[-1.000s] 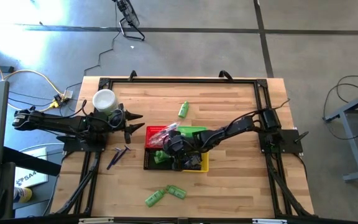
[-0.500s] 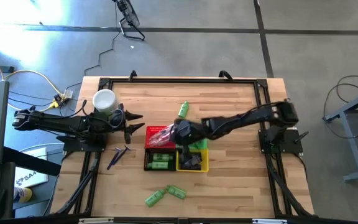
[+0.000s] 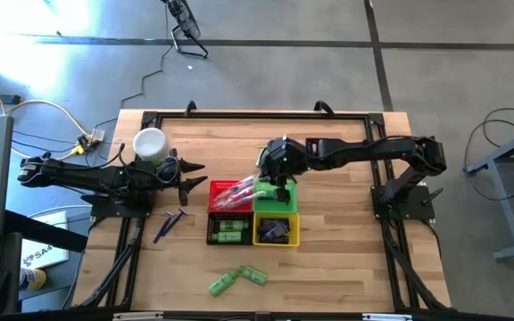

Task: Pick & Place Travel size toiletries
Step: Put the blue razor into the green bin

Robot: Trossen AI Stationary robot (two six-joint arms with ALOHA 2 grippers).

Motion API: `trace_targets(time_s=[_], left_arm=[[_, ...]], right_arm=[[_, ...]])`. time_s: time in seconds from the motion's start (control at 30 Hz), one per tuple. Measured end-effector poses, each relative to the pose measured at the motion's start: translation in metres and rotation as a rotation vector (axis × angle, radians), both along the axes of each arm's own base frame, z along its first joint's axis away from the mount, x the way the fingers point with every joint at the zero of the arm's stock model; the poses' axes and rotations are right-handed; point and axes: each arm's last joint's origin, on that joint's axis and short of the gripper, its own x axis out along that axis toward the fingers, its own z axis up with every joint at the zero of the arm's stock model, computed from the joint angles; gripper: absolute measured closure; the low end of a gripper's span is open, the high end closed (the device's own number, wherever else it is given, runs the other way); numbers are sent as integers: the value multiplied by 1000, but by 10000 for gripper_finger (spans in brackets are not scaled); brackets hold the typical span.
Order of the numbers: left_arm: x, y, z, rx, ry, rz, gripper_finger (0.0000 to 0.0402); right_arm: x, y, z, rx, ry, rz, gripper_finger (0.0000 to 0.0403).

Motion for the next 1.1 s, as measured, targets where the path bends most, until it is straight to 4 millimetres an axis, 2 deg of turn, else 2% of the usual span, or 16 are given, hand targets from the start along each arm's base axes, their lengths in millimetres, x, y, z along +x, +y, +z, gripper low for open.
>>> trace_targets(time_s=[0.13,0.43,0.63,0.87,0.97,1.1], left_arm=[[0,0,1,0,-8,3,226],[0,0,1,0,-7,3,226],[0,0,0,0,-4,4,226],[0,0,0,0,-4,5,226],[0,0,0,1,-4,7,226],[0,0,0,1,-4,10,226]], right_arm=[[-2,-7,0,19,6,8,394],[-27,-10,25,22,6,-27,399],[-52,-11,47,-32,2,-107,399],[-87,-26,69,-57,6,-140,399],[-96,-34,67,-18,22,-115,399],[-98,-41,36,76,-31,-45,399]])
